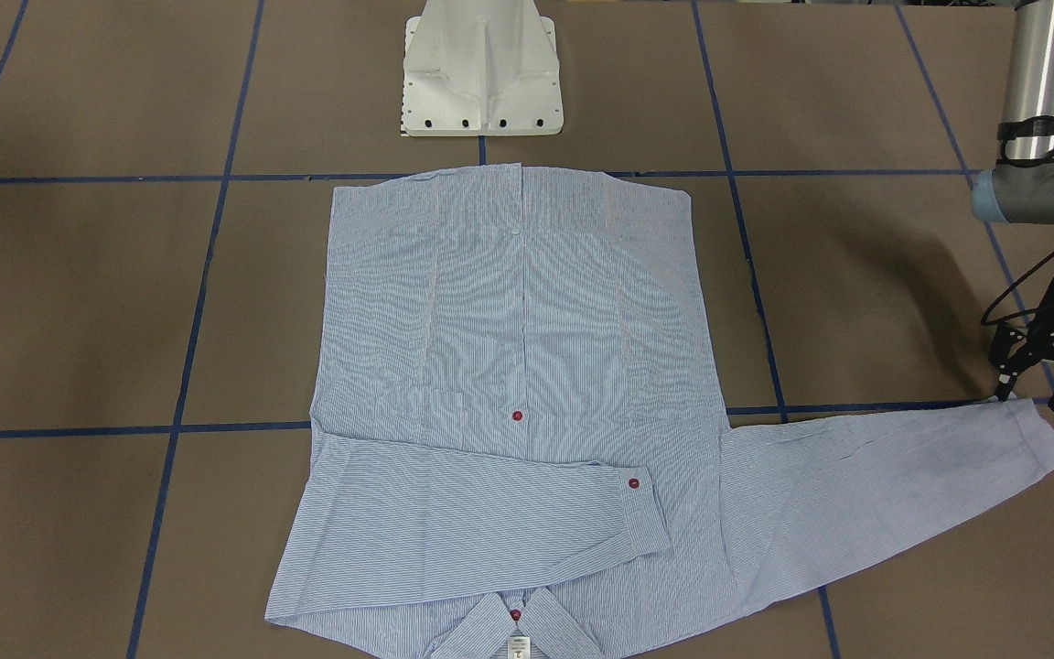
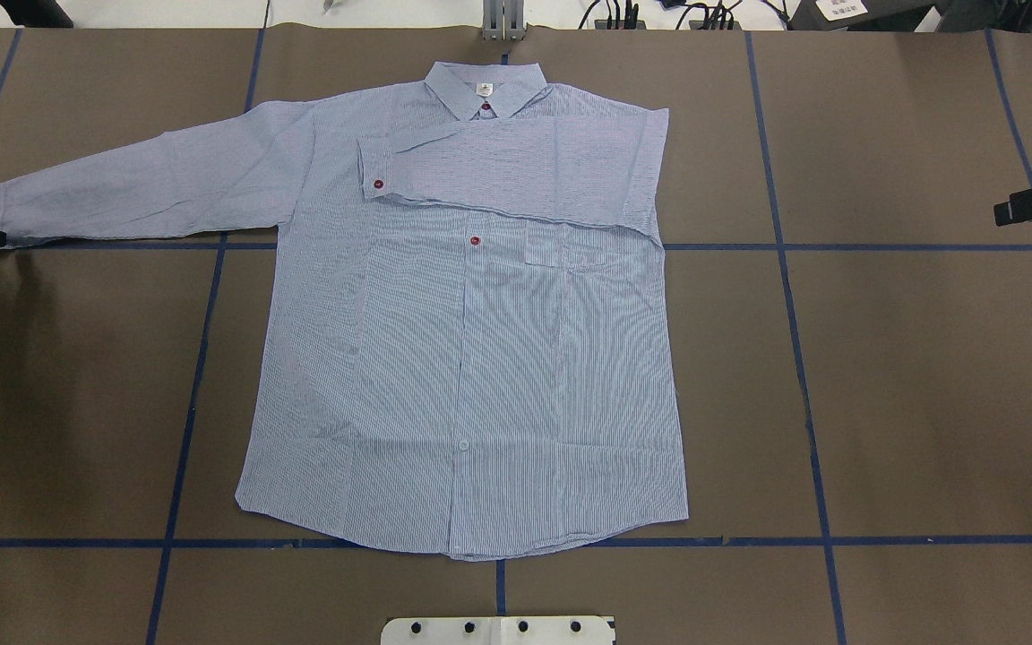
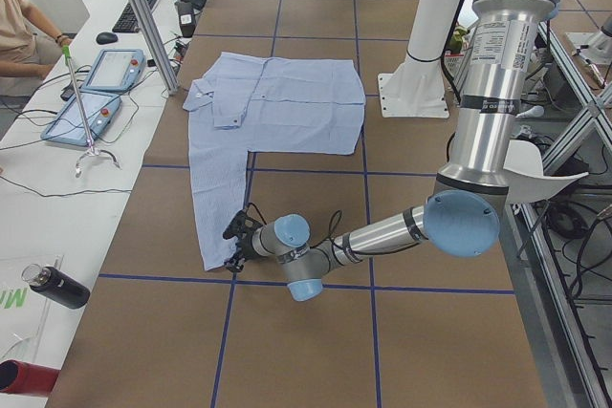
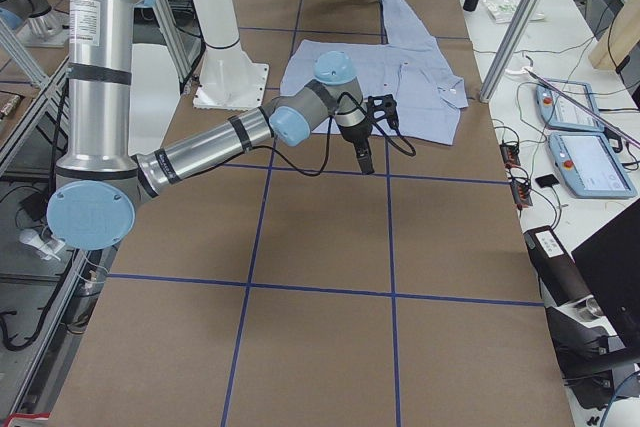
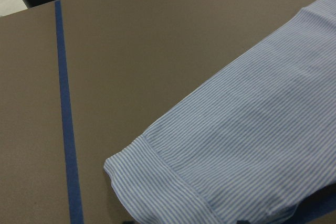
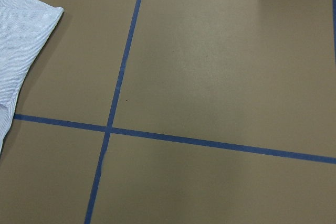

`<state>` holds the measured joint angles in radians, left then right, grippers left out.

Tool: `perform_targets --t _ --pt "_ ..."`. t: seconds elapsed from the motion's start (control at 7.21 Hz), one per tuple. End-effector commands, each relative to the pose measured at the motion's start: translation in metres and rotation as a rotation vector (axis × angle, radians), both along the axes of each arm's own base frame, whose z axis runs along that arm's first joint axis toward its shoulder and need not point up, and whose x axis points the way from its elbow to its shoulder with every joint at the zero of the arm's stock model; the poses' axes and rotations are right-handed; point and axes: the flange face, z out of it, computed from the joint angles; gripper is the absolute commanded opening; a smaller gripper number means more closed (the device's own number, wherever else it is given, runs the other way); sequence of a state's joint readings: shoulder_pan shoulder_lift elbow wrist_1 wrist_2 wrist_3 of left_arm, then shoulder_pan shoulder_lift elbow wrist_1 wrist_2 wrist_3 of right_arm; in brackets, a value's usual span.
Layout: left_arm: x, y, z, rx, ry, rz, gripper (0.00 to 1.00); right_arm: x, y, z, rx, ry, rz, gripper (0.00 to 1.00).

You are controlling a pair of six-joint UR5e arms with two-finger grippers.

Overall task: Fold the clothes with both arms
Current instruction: 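Lower the left gripper onto the other sleeve cuff and grasp it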

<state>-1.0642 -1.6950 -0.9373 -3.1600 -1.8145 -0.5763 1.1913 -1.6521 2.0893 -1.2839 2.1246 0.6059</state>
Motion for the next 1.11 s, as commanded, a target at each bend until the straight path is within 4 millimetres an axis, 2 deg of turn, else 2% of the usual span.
perform_targets --t 0.0,0.14,0.42,0.56,0.69,0.83,0.97 --pt "0.003 0.002 0.000 -0.003 0.006 0.016 0.64 0.000 0.000 0.000 0.000 0.000 0.001 0.99" --pt "0.004 0.003 0.001 -0.005 0.006 0.021 0.64 0.000 0.000 0.001 -0.001 0.001 0.001 0.99" --pt "0.006 0.008 0.004 -0.010 0.006 0.031 0.56 0.000 0.000 0.001 0.000 0.000 0.001 0.99" --pt "0.004 0.013 0.007 -0.014 0.006 0.035 0.42 0.000 0.000 0.001 -0.001 0.001 0.001 0.99" --pt "0.003 0.016 0.007 -0.008 0.016 0.044 0.14 0.000 0.000 0.001 -0.001 0.001 0.001 0.99" --pt "0.004 0.014 0.002 0.000 0.023 0.043 0.00 0.000 0.000 0.001 -0.003 0.000 0.002 0.99" --pt "0.005 0.013 -0.004 0.015 0.026 0.045 0.00 0.000 0.000 0.001 -0.002 -0.001 0.003 0.99"
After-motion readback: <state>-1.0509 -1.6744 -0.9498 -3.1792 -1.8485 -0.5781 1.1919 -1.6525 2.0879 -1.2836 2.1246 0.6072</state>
